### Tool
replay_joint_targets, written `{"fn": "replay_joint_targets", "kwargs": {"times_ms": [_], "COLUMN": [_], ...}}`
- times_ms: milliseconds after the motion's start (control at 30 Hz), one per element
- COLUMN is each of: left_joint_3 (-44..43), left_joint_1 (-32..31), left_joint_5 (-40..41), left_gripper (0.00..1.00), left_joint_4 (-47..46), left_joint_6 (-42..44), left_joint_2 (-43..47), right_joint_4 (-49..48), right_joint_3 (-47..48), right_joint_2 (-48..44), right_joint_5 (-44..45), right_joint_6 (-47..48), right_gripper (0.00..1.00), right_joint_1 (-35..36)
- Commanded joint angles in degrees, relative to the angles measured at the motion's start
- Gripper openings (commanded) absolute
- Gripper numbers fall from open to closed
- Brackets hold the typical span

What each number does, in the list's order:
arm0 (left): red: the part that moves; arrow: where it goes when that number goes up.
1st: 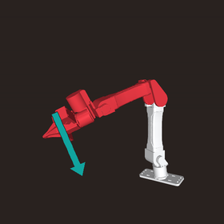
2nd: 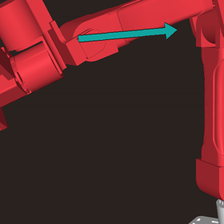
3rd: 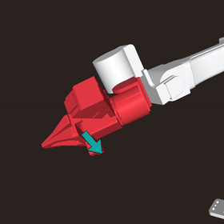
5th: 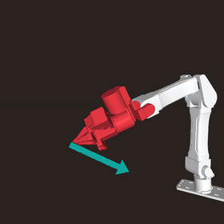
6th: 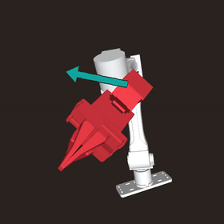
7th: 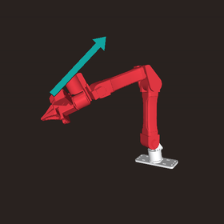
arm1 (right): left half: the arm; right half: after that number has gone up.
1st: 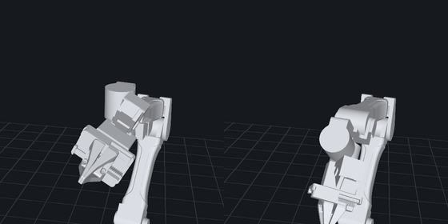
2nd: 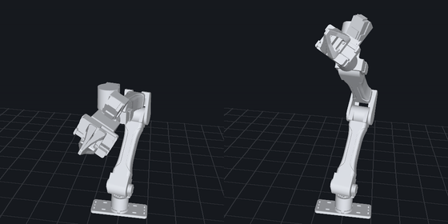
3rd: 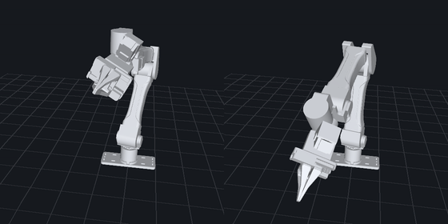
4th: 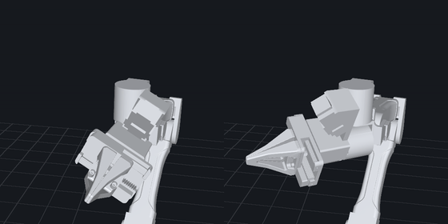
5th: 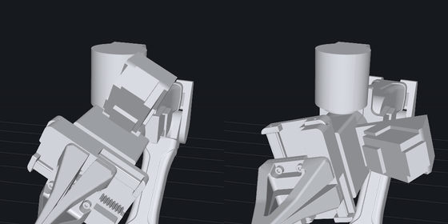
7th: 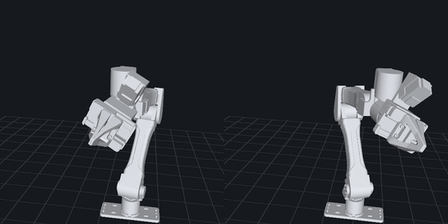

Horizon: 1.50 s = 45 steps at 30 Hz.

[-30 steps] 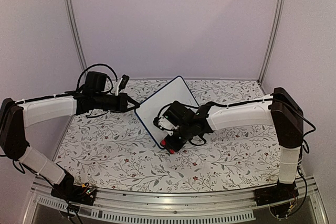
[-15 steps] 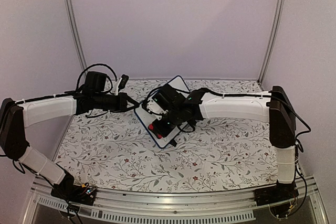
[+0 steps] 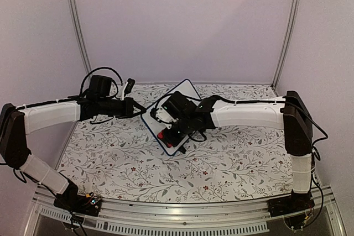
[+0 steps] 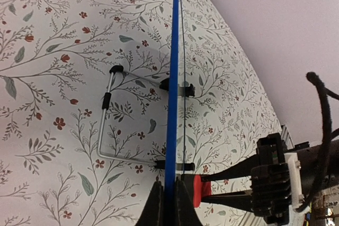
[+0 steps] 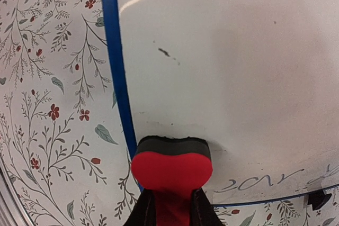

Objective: Erase the whiteboard
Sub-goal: Erase the whiteboard at the center of the board.

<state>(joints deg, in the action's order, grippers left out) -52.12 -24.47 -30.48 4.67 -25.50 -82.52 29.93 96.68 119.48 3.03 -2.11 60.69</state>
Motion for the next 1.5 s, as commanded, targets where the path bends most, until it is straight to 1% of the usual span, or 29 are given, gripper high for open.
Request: {"fn": "replay_joint_targets", "kwargs": {"times_ms": [0, 167, 300, 600, 800, 1000, 1100, 1167, 1200, 1233, 1300, 1467], "left_joint_3": [-1.0, -1.0, -1.0, -1.0, -0.7, -0.4, -0.2, 0.1, 0.4, 0.5, 0.7, 0.8], "left_joint_1": [-0.4, -0.5, -0.4, -0.5, -0.5, -0.3, -0.1, 0.1, 0.3, 0.4, 0.6, 0.6], "left_joint_5": [-1.6, -1.6, -1.5, -1.2, -1.8, -2.5, -3.2, -3.6, -3.8, -3.9, -4.2, -4.6], "left_gripper": [0.00, 0.00, 0.00, 0.00, 0.00, 0.00, 0.00, 0.00, 0.00, 0.00, 0.00, 0.00], "left_joint_4": [-0.1, -0.1, 0.0, -0.1, -0.8, -2.1, -3.2, -3.7, -3.7, -5.7, -6.4, -6.8], "left_joint_6": [-1.0, -1.0, -1.0, -0.5, -0.6, -0.7, -0.8, -1.1, -1.2, -1.4, -1.7, -1.8], "left_joint_2": [0.9, 1.0, 1.1, 2.0, 2.6, 3.5, 3.7, 4.1, 4.3, 4.4, 4.3, 4.3], "right_joint_4": [-0.6, -0.6, 1.1, 7.5, 10.1, 12.7, 14.3, 14.6, 14.6, 14.4, 13.9, 12.1], "right_joint_3": [-6.1, -10.4, -11.3, -7.9, -4.6, -2.8, -2.4, -2.7, -2.9, -3.0, -3.1, -2.6], "right_joint_2": [-0.4, -2.2, -3.1, -2.2, -0.2, -0.6, -0.7, -1.0, -1.1, -1.4, -1.4, -1.1], "right_joint_5": [-0.2, -0.9, -0.9, -1.0, -1.9, -2.0, -2.4, -2.5, -4.2, -4.6, -5.3, -5.0], "right_joint_6": [0.6, 0.5, 0.6, 1.4, 1.5, 1.5, 3.5, 3.8, 3.9, 3.9, 3.8, 3.4], "right_gripper": [0.03, 0.04, 0.04, 0.03, 0.03, 0.04, 0.04, 0.04, 0.04, 0.04, 0.04, 0.04], "right_joint_1": [-0.5, -1.2, -1.6, -3.5, -3.7, -3.7, -3.7, -3.7, -3.7, -3.7, -3.7, -2.8]}}
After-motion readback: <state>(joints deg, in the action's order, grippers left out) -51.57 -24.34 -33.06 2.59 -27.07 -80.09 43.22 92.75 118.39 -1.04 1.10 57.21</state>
